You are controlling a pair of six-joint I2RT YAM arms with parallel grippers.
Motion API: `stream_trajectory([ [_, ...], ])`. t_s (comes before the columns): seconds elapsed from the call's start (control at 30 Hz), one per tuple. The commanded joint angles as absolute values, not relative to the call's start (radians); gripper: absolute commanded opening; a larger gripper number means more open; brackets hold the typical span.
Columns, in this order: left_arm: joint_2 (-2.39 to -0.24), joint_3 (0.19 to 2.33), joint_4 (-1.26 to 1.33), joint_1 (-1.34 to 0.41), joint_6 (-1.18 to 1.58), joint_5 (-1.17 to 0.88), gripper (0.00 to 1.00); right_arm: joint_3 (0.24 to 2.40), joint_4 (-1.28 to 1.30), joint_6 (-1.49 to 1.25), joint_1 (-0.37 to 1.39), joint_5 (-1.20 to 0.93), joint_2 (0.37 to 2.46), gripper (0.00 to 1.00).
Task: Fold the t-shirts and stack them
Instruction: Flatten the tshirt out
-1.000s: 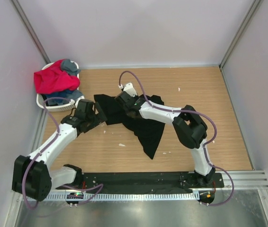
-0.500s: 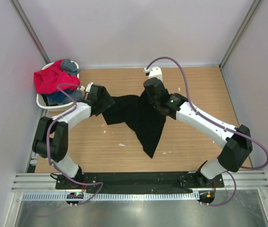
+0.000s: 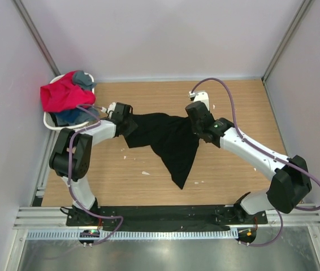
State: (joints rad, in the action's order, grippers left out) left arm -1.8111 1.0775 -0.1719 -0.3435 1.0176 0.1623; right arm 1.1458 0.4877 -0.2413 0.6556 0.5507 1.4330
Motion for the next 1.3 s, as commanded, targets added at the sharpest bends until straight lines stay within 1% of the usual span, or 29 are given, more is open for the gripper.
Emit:
stream_trajectory([
  [0.0, -1.795, 1.103, -0.112, -0.348, 1.022, 0.179, 0.38, 1.160, 0.465, -0.256, 0.649, 0.545, 1.376, 0.01],
  [0.03, -1.786, 1.103, -0.112, -0.348, 1.019, 0.179, 0.30, 1.161, 0.465, -0.256, 0.647, 0.537, 1.379, 0.01],
  [0.1, -1.741, 1.101, -0.120, -0.347, 0.996, 0.178, 0.20, 1.176, 0.466, -0.261, 0.647, 0.528, 1.384, 0.01],
  [0.13, -1.718, 1.095, -0.133, -0.348, 0.986, 0.179, 0.13, 1.193, 0.465, -0.261, 0.647, 0.500, 1.396, 0.01],
  [0.23, -1.599, 1.088, -0.196, -0.348, 0.950, 0.218, 0.00, 1.232, 0.460, -0.258, 0.647, 0.434, 1.417, 0.01],
  [0.27, -1.559, 1.085, -0.218, -0.348, 0.936, 0.227, 0.00, 1.264, 0.462, -0.256, 0.647, 0.378, 1.427, 0.01],
  [0.4, -1.350, 1.057, -0.320, -0.348, 0.884, 0.288, 0.00, 1.308, 0.463, -0.262, 0.649, 0.275, 1.411, 0.01],
  [0.43, -1.256, 1.048, -0.366, -0.347, 0.867, 0.301, 0.00, 1.315, 0.466, -0.262, 0.649, 0.255, 1.402, 0.01],
  [0.5, -1.165, 1.026, -0.418, -0.348, 0.853, 0.322, 0.00, 1.330, 0.495, -0.274, 0.663, 0.230, 1.366, 0.01],
  [0.57, -1.042, 1.025, -0.512, -0.347, 0.842, 0.327, 0.00, 1.342, 0.561, -0.288, 0.681, 0.229, 1.330, 0.01],
  [0.63, -0.970, 1.041, -0.613, -0.348, 0.841, 0.315, 0.00, 1.347, 0.619, -0.316, 0.718, 0.251, 1.267, 0.01],
  [0.67, -0.900, 1.049, -0.642, -0.347, 0.841, 0.310, 0.00, 1.353, 0.684, -0.327, 0.729, 0.261, 1.246, 0.01],
  [0.77, -0.790, 1.101, -0.768, -0.347, 0.838, 0.311, 0.00, 1.359, 0.783, -0.385, 0.782, 0.296, 1.146, 0.01],
  [0.9, -0.732, 1.167, -0.993, -0.347, 0.845, 0.451, 0.00, 1.261, 0.815, -0.465, 0.790, 0.362, 1.003, 0.01],
  [0.93, -0.729, 1.161, -1.009, -0.347, 0.845, 0.519, 0.00, 1.229, 0.815, -0.475, 0.790, 0.376, 0.976, 0.02],
  [1.03, -0.750, 1.089, -1.017, -0.347, 0.874, 0.557, 0.00, 1.077, 0.799, -0.511, 0.790, 0.384, 0.936, 0.09],
  [1.07, -0.764, 1.044, -1.005, -0.347, 0.880, 0.542, 0.00, 1.060, 0.790, -0.512, 0.790, 0.365, 0.959, 0.11],
  [1.13, -0.816, 0.997, -0.934, -0.344, 0.902, 0.470, 0.00, 1.039, 0.779, -0.505, 0.790, 0.362, 1.005, 0.11],
  [1.27, -0.920, 0.916, -0.780, -0.341, 0.930, 0.405, 0.00, 1.046, 0.766, -0.500, 0.790, 0.416, 1.216, 0.03],
])
